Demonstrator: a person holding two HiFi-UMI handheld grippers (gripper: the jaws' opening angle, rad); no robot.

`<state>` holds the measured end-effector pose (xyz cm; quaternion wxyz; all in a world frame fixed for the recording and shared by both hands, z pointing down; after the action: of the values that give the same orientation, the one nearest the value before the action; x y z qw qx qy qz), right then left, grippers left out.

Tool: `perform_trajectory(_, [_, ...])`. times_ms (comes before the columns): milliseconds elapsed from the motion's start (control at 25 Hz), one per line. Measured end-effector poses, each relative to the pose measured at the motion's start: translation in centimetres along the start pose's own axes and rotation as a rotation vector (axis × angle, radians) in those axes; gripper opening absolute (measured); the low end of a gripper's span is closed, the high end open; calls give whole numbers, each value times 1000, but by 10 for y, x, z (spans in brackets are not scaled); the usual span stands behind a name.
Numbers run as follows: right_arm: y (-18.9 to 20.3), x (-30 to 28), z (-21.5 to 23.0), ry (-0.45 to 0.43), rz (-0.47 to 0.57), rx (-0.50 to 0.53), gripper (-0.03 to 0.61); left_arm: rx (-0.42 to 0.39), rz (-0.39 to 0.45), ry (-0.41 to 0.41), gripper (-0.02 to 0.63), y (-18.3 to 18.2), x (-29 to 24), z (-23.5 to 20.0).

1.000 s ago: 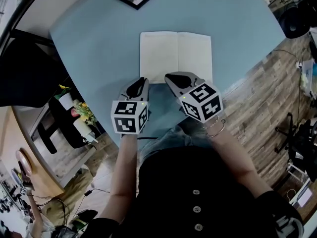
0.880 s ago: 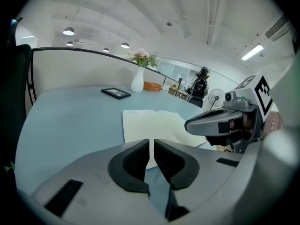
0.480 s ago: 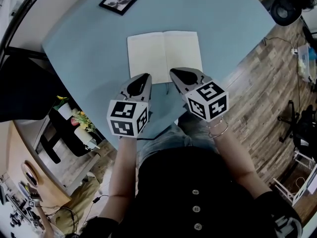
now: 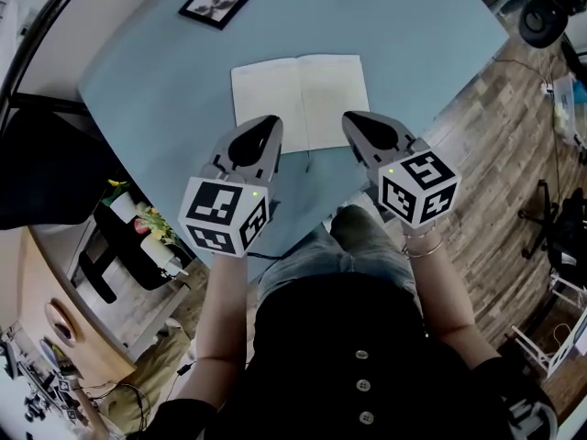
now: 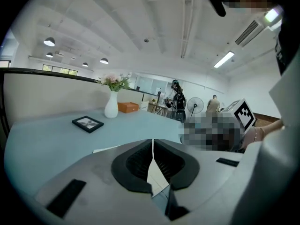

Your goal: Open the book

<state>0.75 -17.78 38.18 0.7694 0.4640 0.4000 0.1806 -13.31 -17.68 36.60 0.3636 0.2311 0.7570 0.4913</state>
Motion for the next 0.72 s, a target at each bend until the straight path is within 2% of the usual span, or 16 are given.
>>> perform_trajectory(160, [-17,11,-1,1,44,33,2,-23,12,49,14,-9,-1,12])
perform_trajectory(360, [-33,22,-11,-35,72,90,2,-70,29,70,14,-23,0,21])
perform_trajectory(720, [-61,44,-6,-71,131,131,2,-115,101,44,12,-58,8,36])
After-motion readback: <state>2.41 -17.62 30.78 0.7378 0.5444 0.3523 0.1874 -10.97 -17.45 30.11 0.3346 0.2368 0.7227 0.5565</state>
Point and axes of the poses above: the fingertips, and each gripper's own axes: x backward along the fingers, z to its right, y out of its underside, the point moved 3 cm from there along x, backward along the fingers, and after that the axes turned 2 degrees about z, right-handed, at the moved point
